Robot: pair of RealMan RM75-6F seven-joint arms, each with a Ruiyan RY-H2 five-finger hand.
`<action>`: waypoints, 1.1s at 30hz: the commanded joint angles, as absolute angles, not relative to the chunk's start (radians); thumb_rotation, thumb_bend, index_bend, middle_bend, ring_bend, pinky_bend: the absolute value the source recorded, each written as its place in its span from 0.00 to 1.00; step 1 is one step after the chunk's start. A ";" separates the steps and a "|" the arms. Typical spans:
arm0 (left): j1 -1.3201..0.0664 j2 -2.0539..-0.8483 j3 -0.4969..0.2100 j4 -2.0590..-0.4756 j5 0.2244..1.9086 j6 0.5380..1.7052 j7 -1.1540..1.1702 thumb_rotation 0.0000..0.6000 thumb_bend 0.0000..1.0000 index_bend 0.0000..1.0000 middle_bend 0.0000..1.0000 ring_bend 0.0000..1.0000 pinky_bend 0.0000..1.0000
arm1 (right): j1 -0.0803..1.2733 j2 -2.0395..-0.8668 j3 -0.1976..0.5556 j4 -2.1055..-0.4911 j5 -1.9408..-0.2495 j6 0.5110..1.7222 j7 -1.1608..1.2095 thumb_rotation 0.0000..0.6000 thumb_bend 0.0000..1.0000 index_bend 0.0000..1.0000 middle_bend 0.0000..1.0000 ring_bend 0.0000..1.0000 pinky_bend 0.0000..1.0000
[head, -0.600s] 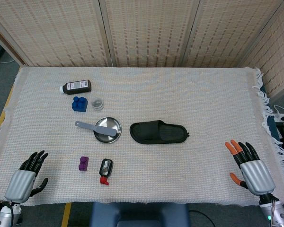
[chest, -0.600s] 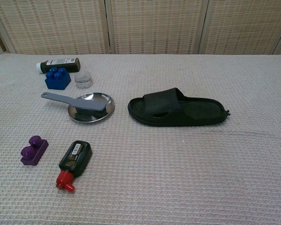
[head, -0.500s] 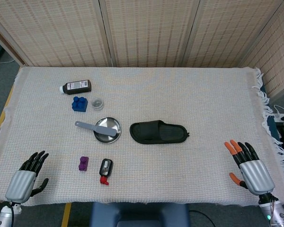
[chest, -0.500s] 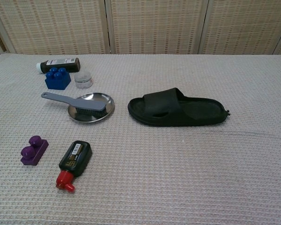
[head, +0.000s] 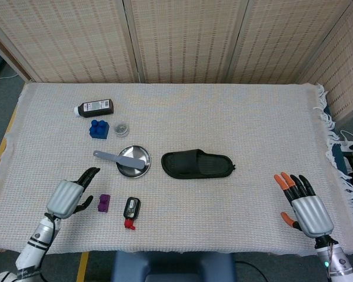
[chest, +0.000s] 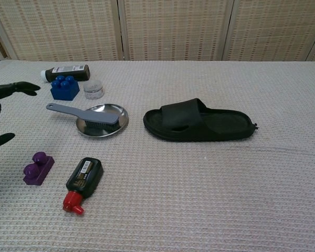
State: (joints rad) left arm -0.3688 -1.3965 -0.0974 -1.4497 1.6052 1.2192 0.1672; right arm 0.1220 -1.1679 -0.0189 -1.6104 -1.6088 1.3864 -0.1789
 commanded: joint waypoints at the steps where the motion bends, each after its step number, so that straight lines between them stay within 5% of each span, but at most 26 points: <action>1: -0.481 -1.474 -0.166 -1.422 1.536 1.090 0.244 1.00 0.39 0.09 0.13 0.75 1.00 | 0.124 -1.171 -0.012 -1.605 -1.595 1.382 -0.179 1.00 0.17 0.00 0.00 0.00 0.00; 12: -0.675 -1.631 -0.222 -1.297 1.351 0.861 0.466 1.00 0.39 0.12 0.12 0.77 1.00 | 0.126 -1.165 -0.006 -1.597 -1.570 1.376 -0.169 1.00 0.17 0.00 0.00 0.00 0.00; 33: -0.781 -1.724 -0.217 -1.061 1.255 0.835 0.447 1.00 0.38 0.28 0.28 0.78 1.00 | 0.135 -1.157 -0.004 -1.602 -1.532 1.347 -0.175 1.00 0.17 0.00 0.00 0.00 0.00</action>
State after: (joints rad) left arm -0.7766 -1.7194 -0.2201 -1.0679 1.2564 0.8337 0.4492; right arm 0.1347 -1.1573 -0.0034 -1.6015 -1.5326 1.3476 -0.1750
